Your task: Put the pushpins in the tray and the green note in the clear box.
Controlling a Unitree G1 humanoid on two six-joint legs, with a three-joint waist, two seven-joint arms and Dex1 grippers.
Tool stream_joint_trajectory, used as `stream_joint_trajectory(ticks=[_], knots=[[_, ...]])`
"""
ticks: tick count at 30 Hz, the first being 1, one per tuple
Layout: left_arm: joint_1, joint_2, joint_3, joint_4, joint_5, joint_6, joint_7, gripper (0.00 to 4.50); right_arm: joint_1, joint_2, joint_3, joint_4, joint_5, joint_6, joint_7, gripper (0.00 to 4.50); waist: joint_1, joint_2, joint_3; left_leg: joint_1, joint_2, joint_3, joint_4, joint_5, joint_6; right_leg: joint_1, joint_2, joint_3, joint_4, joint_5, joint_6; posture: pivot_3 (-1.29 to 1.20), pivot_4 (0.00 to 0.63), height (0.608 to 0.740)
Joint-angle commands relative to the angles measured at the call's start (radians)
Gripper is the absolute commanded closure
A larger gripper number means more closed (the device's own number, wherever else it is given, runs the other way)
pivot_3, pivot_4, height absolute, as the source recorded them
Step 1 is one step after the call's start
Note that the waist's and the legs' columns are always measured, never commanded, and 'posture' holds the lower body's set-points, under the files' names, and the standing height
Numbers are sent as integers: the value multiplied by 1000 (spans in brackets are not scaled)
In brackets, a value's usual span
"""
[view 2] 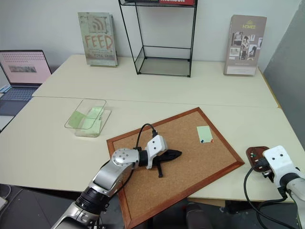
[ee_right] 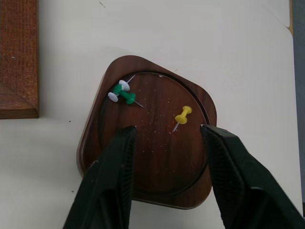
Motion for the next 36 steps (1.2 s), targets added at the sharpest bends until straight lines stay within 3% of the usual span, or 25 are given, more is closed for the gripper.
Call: stream_joint_trajectory(ticks=[1, 4, 10, 17, 26, 36], knots=[[22, 12, -25, 10, 15, 14, -17, 4500, -11, 5, -26, -33, -1, -9, -6, 1273, 0, 0, 0, 0, 0, 0, 0, 0, 0, 0, 0, 0, 0, 0, 0, 0, 150, 740], [19, 12, -25, 13, 15, 13, -19, 4500, -54, 32, -69, -85, 68, -7, 10, 790, 0, 0, 0, 0, 0, 0, 0, 0, 0, 0, 0, 0, 0, 0, 0, 0, 150, 740], [16, 6, -21, 18, 12, 20, -11, 4500, -168, 151, 5, -173, 235, 33, 23, 790, -4, -1, 0, 0, 0, -1, 0, 0, 0, 0, 1, 0, 0, 0, 0, 0, 150, 740], [18, 7, -21, 13, 15, 23, -12, 4500, -301, 285, 212, -50, 165, -23, -89, 790, -4, -1, 0, -1, 0, -1, -1, 0, 0, 0, 0, -1, 0, 0, 0, 0, 150, 740], [22, 9, -15, 8, 18, 23, -4, 4500, -378, 328, 293, 116, 107, -107, -138, 790, -3, -1, 0, -1, 0, -1, -1, 0, 0, -1, 0, -1, -1, 0, 0, 0, 150, 740], [15, 7, -14, 18, 18, 21, -3, 4500, -356, 322, 331, 109, 106, -127, -118, 2606, -4, -1, 0, -1, 0, -1, -1, 0, 0, -1, 0, -1, 0, 0, 0, 0, 150, 740]])
